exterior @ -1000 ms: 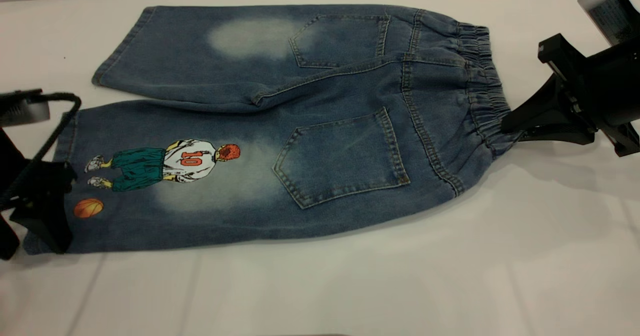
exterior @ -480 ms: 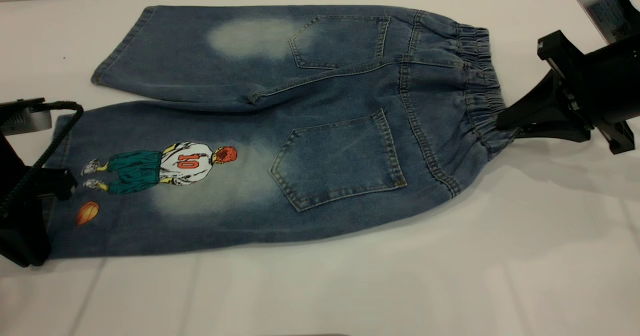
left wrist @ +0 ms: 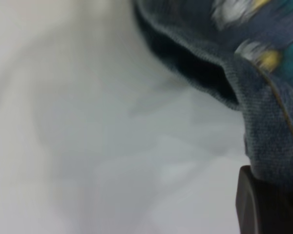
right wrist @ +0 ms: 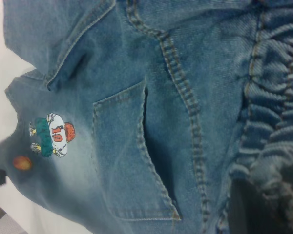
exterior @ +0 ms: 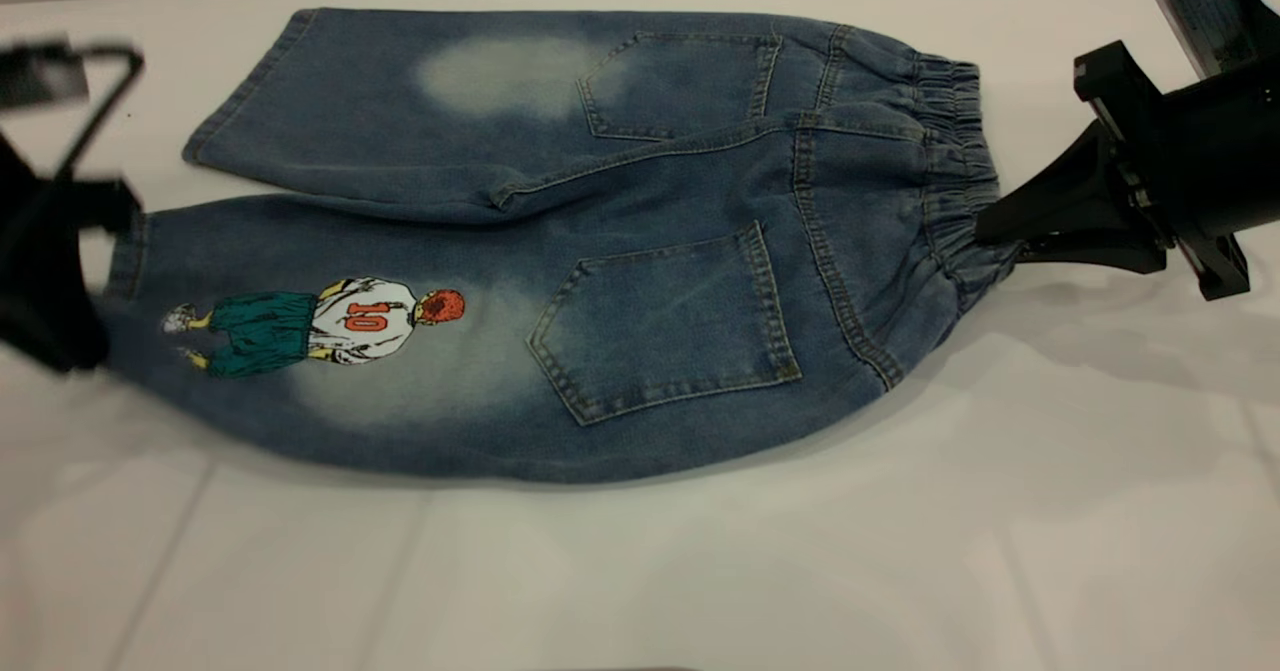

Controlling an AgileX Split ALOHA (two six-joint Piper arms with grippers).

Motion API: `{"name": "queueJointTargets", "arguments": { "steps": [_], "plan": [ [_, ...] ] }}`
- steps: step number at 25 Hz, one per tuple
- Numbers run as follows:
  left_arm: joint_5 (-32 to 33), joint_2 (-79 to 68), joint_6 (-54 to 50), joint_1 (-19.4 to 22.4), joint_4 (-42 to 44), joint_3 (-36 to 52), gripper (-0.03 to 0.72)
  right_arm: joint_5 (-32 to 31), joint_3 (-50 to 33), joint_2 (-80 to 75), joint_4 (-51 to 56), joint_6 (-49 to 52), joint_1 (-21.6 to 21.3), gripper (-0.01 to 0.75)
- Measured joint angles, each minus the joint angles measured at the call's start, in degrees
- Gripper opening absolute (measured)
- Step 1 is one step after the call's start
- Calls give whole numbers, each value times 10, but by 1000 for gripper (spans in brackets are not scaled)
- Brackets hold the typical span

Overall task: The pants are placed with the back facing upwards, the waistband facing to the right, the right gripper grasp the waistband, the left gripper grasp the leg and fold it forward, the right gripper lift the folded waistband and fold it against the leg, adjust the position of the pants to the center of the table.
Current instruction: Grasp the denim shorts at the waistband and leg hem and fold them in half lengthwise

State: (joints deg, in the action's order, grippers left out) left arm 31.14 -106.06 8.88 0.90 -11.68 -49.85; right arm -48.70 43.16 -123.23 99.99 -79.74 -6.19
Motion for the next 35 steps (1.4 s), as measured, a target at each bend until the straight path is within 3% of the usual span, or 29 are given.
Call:
{"name": "queueJointTargets", "arguments": {
  "steps": [15, 23, 29, 35],
  "plan": [
    [10, 29, 200, 0, -200, -110, 36, -43, 100, 22, -34, 46, 0, 32],
    [-12, 29, 225, 0, -215, -184, 36, -42, 192, 21, -61, 104, 0, 32],
    [-64, 28, 226, 0, -215, -198, 36, -11, 253, 21, -63, 137, 0, 32],
    [-118, 3, 227, 0, -216, -198, 36, 63, 280, 21, -59, 156, 0, 32]
  ]
}}
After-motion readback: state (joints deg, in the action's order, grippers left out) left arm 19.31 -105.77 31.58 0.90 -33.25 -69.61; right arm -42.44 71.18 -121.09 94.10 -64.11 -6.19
